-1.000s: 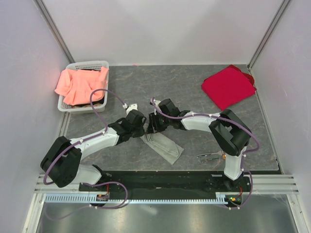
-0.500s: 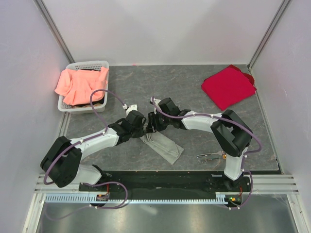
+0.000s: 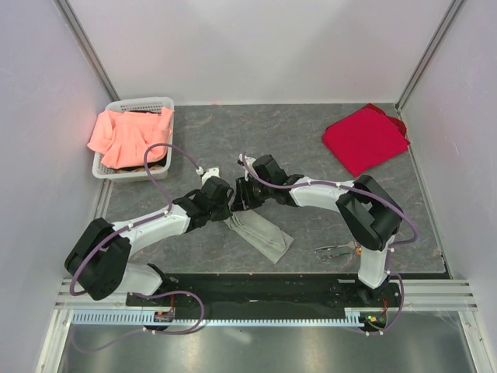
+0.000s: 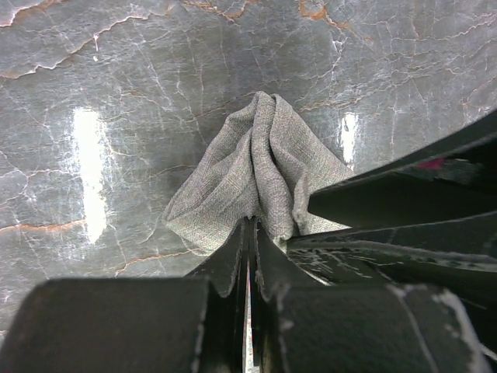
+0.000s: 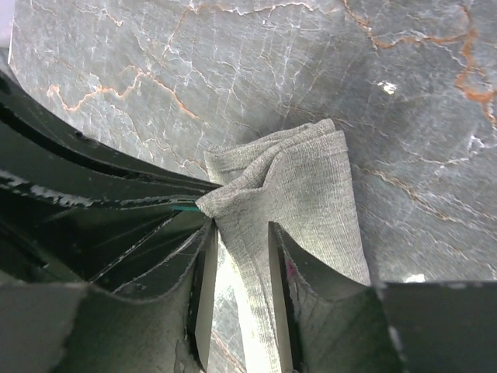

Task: Fold the napkin into a case and place the utensils inside
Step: Fold the 2/3-rectangle-folded napkin at the center of the board.

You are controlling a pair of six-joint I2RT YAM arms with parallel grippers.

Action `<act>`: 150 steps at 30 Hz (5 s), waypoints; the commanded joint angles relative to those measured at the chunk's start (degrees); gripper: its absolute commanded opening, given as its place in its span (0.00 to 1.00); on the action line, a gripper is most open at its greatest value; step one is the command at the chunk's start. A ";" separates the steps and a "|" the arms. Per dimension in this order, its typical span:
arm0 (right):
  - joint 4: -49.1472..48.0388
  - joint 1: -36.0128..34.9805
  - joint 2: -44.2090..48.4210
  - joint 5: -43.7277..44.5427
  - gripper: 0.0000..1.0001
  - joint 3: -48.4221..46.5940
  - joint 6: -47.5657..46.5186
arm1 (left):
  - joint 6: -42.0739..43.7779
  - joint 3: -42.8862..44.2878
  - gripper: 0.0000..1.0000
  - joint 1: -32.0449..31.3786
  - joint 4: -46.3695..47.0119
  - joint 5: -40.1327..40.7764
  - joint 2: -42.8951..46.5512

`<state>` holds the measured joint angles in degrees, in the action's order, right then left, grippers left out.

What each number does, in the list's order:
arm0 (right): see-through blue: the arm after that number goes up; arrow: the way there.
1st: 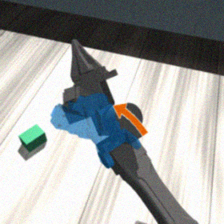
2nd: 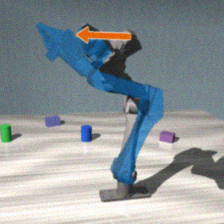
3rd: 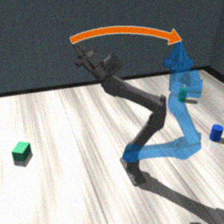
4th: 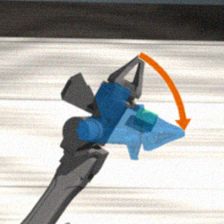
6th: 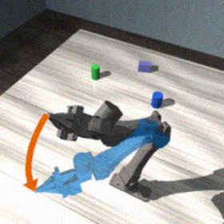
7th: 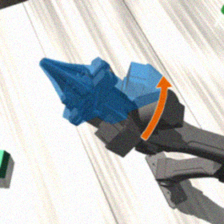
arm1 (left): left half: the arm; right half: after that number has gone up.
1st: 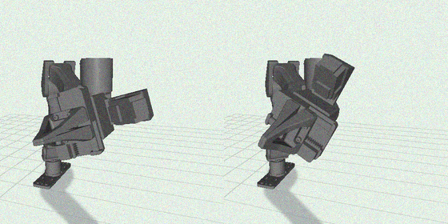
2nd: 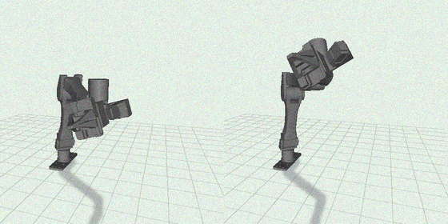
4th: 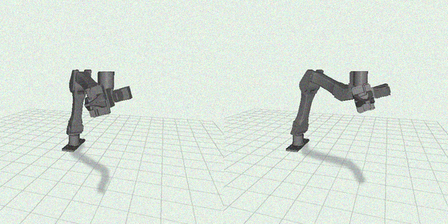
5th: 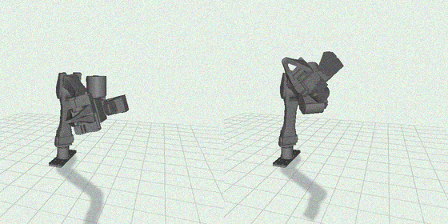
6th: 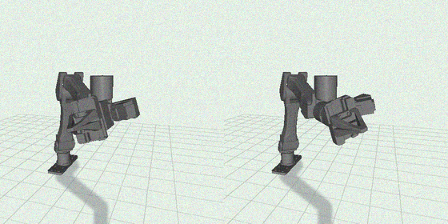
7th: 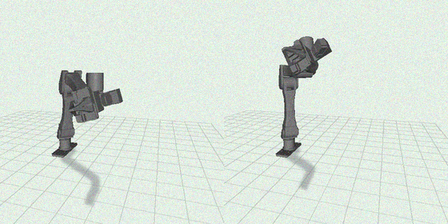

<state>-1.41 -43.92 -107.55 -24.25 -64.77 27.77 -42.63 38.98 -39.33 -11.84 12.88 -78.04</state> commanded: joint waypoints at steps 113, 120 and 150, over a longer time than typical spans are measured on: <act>-20.12 -2.30 -17.86 -14.86 0.04 -5.98 13.80 | -7.99 -4.44 0.02 6.72 8.23 -7.44 3.96; -21.45 3.40 -10.59 -15.47 0.09 1.75 13.46 | -6.59 -4.26 0.02 7.43 5.42 -5.33 1.75; -18.74 2.26 -5.76 -13.37 0.11 6.77 12.40 | -4.04 -1.63 0.02 7.52 6.74 -5.50 -3.09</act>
<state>-25.36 -42.76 -119.31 -38.33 -59.11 43.57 -49.39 35.83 -31.90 -6.26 5.58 -80.75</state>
